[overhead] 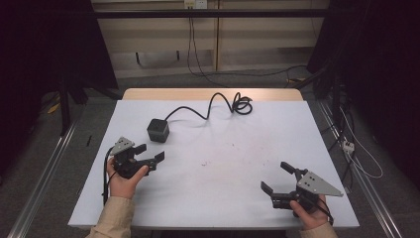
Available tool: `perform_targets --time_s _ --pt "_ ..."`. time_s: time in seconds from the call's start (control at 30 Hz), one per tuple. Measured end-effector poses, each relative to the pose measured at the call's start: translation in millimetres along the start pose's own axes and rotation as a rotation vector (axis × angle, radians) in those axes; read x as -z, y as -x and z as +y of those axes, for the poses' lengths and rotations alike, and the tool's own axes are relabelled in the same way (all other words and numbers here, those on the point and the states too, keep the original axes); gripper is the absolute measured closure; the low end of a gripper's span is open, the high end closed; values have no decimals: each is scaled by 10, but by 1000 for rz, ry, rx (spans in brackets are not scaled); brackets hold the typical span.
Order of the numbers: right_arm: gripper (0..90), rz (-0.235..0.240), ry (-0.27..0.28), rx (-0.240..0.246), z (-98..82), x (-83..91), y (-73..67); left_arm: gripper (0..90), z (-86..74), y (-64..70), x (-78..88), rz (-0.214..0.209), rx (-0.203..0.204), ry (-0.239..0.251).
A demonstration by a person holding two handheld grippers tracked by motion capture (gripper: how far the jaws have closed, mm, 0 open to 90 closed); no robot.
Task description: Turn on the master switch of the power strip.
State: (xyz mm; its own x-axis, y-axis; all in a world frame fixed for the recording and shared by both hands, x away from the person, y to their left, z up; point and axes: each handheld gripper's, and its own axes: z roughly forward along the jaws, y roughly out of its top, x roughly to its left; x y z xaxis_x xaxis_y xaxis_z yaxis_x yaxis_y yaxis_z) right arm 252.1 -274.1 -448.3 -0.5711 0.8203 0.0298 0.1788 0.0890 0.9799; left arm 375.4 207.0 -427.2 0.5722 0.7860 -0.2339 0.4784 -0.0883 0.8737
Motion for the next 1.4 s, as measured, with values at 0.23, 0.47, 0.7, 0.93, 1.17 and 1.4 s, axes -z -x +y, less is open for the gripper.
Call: perform_targets --time_s 0.23,0.47,0.7,0.93,1.17,1.4 --pt "43 2 0 2 2 1 -4 133 -48 10 67 -3 -13 3" --pt "43 3 -1 3 1 -1 -3 133 -119 -8 147 1 -9 3" --pt "43 3 -3 1 2 0 -8 133 -161 18 211 -8 -21 15" --pt "43 3 -1 1 1 2 -2 133 -212 29 268 -15 -34 10" --pt "43 1 -6 -1 -4 3 -3 126 -282 11 337 -11 -26 5" --pt "43 0 -11 -4 -9 -1 -2 104 -327 6 404 2 -33 10"
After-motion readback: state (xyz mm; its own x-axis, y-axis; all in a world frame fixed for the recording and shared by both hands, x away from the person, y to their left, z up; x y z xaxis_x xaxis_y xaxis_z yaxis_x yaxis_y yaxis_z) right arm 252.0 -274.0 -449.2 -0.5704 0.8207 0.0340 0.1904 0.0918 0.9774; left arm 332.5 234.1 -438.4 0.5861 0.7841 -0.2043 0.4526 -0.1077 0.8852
